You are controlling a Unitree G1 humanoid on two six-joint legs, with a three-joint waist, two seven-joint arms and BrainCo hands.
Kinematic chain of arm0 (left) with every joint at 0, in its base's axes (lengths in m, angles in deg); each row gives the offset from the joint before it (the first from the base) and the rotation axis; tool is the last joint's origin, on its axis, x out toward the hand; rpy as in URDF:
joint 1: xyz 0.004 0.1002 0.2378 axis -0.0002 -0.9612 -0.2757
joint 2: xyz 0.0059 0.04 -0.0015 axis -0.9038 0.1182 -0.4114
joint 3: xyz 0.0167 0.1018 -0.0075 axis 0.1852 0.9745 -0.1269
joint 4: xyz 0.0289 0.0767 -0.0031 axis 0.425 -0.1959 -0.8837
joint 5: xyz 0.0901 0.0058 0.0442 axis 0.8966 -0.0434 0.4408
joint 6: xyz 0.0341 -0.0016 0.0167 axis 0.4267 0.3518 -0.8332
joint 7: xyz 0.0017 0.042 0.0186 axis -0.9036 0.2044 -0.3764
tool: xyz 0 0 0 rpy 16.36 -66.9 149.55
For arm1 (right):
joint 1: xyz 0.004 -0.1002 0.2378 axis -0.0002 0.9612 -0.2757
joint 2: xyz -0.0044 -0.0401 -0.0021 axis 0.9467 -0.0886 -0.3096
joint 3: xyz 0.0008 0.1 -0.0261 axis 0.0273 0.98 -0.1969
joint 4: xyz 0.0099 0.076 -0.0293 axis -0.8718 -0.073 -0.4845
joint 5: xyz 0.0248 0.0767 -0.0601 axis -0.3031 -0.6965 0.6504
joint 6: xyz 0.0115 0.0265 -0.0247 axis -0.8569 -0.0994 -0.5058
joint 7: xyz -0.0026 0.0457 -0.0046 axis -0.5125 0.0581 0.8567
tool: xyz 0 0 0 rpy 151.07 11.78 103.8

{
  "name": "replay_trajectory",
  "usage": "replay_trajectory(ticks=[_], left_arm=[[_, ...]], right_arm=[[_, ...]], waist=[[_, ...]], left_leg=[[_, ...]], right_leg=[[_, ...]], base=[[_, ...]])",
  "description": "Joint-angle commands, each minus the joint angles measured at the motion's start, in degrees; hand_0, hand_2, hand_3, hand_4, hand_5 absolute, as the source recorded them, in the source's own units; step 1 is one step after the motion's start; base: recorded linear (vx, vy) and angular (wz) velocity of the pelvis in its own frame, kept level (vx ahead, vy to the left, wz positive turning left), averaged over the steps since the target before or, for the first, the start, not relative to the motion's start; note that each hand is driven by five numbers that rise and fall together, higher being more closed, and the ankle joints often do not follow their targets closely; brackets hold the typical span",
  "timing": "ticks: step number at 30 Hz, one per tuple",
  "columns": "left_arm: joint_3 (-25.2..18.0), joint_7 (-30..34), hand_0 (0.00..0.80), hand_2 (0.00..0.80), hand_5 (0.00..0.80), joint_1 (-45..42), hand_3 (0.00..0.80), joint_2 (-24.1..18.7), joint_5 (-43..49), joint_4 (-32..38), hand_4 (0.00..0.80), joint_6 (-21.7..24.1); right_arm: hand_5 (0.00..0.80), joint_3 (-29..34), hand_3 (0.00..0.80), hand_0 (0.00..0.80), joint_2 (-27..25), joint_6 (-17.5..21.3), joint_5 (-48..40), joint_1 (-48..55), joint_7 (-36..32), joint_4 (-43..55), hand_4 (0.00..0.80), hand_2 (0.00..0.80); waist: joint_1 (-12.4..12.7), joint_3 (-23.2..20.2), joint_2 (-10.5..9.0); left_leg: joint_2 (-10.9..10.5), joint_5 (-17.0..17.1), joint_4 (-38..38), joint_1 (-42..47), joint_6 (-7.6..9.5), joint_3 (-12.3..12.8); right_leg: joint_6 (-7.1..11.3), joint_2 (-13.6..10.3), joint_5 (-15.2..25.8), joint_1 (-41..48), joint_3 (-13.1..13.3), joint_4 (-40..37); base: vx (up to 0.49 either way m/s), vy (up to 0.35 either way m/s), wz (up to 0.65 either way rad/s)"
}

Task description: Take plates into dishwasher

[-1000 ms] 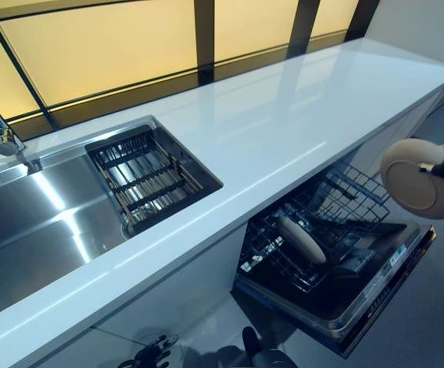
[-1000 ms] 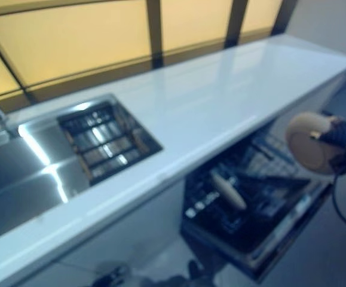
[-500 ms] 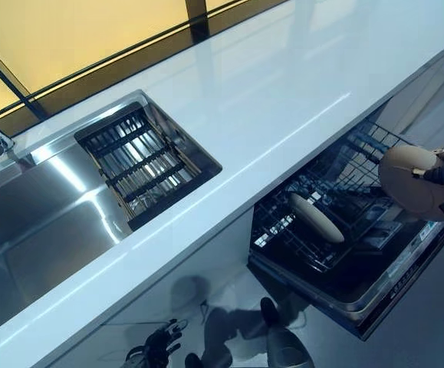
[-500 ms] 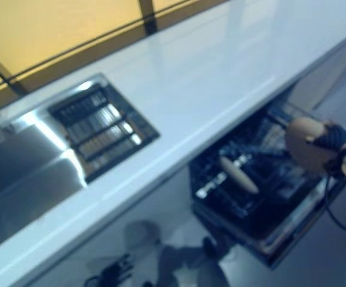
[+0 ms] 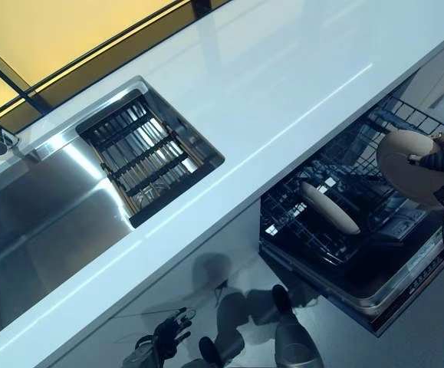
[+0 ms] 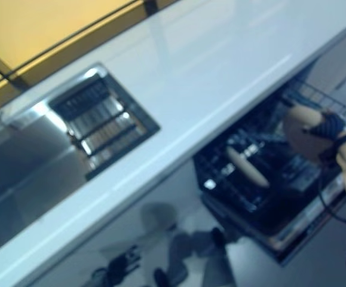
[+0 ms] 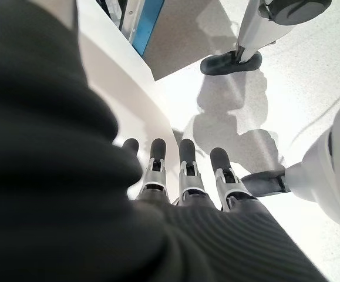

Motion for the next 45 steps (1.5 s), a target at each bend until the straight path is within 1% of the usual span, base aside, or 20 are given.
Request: replay_trajectory(ticks=[1,8,17,21,25,28,31,40,45], left_arm=[[1.87,0.08,0.000,0.000,0.000,0.51,0.000,-2.25,-1.42,-0.37,0.000,0.05],[2.36,0.30,0.000,0.000,0.000,0.70,0.000,-2.10,-1.46,-0.65,0.000,0.02],[2.87,0.18,0.000,0.000,0.000,1.74,0.000,-1.74,-1.15,-1.89,0.000,0.21],[3.24,0.26,0.000,0.000,0.000,2.34,0.000,-1.34,-1.37,-3.12,0.000,0.90],[3.55,0.61,0.000,0.000,0.000,2.65,0.000,-1.12,-1.49,-3.87,0.000,1.40],[4.05,0.86,0.000,0.000,0.000,2.84,0.000,-1.00,-1.77,-3.90,0.000,1.60],[4.62,0.56,0.000,0.000,0.000,3.25,0.000,-0.45,-2.40,-4.00,0.000,1.66],[5.79,1.60,0.000,0.000,0.000,3.99,0.000,-0.01,-3.17,-5.06,0.000,2.30],[5.98,1.74,0.000,0.000,0.000,4.85,0.000,0.49,-3.11,-5.74,0.000,2.42]], right_arm=[[0.800,-3.06,0.800,0.800,2.91,0.09,2.67,-6.81,2.64,1.34,0.800,0.800],[0.800,-4.41,0.800,0.800,4.63,-0.55,3.16,-8.56,3.22,-0.45,0.800,0.800],[0.800,-7.97,0.800,0.800,7.53,-0.65,8.04,-10.95,4.01,-3.37,0.800,0.800],[0.800,-10.36,0.800,0.800,9.00,-0.31,11.57,-12.18,5.65,-5.75,0.800,0.800],[0.800,-11.79,0.800,0.800,10.21,-0.01,15.69,-12.58,9.63,-7.60,0.800,0.800],[0.800,-12.76,0.800,0.800,11.49,-0.48,17.40,-13.02,13.24,-9.71,0.800,0.800],[0.800,-13.89,0.800,0.800,12.99,-1.14,18.54,-13.06,15.33,-11.51,0.800,0.800],[0.800,-15.58,0.800,0.800,17.10,-5.09,20.97,-12.08,23.25,-17.27,0.800,0.800],[0.800,-16.63,0.800,0.800,19.35,-6.47,20.52,-11.35,22.61,-19.29,0.800,0.800]], waist=[[1.20,-1.40,-5.34],[1.91,-1.54,-5.15],[3.02,-1.66,-5.08],[3.49,-1.53,-4.94],[3.96,-1.32,-4.72],[4.49,-1.26,-4.29],[4.81,-1.17,-3.79],[5.69,-0.88,-2.44],[6.02,-0.82,-2.25]], left_leg=[[-0.84,0.41,-0.07,0.71,1.32,-5.06],[-0.97,0.48,-0.07,0.60,1.40,-5.45],[-1.13,0.56,-0.07,0.46,1.54,-6.15],[-1.13,0.67,-0.07,0.26,1.54,-6.37],[-1.20,0.78,-0.07,0.01,1.64,-6.64],[-1.30,0.76,-0.07,-0.24,1.70,-7.10],[-1.44,0.89,-0.07,-0.50,1.73,-7.41],[-1.61,1.16,-0.07,-1.21,1.81,-8.29],[-1.61,1.23,-0.07,-1.48,1.85,-8.61]], right_leg=[[1.53,-2.41,-1.20,2.20,-2.53,0.20],[1.54,-2.68,-1.22,2.42,-2.85,0.20],[1.56,-3.13,-1.16,2.63,-3.43,0.20],[1.58,-3.33,-1.15,2.65,-3.60,0.20],[1.63,-3.44,-1.18,2.72,-3.79,0.20],[1.65,-3.54,-1.29,2.69,-4.00,0.20],[1.60,-3.64,-1.39,2.72,-4.02,0.20],[1.50,-4.09,-1.62,2.82,-4.48,0.20],[1.47,-4.31,-1.71,2.95,-4.66,0.20]], base=[[0.000,0.000,0.00],[0.000,0.002,0.00],[0.004,0.001,0.02],[0.003,0.002,0.02],[0.001,0.000,0.08],[0.002,0.003,0.03],[0.000,0.000,0.00],[0.001,0.005,0.03],[0.005,0.000,0.03]])
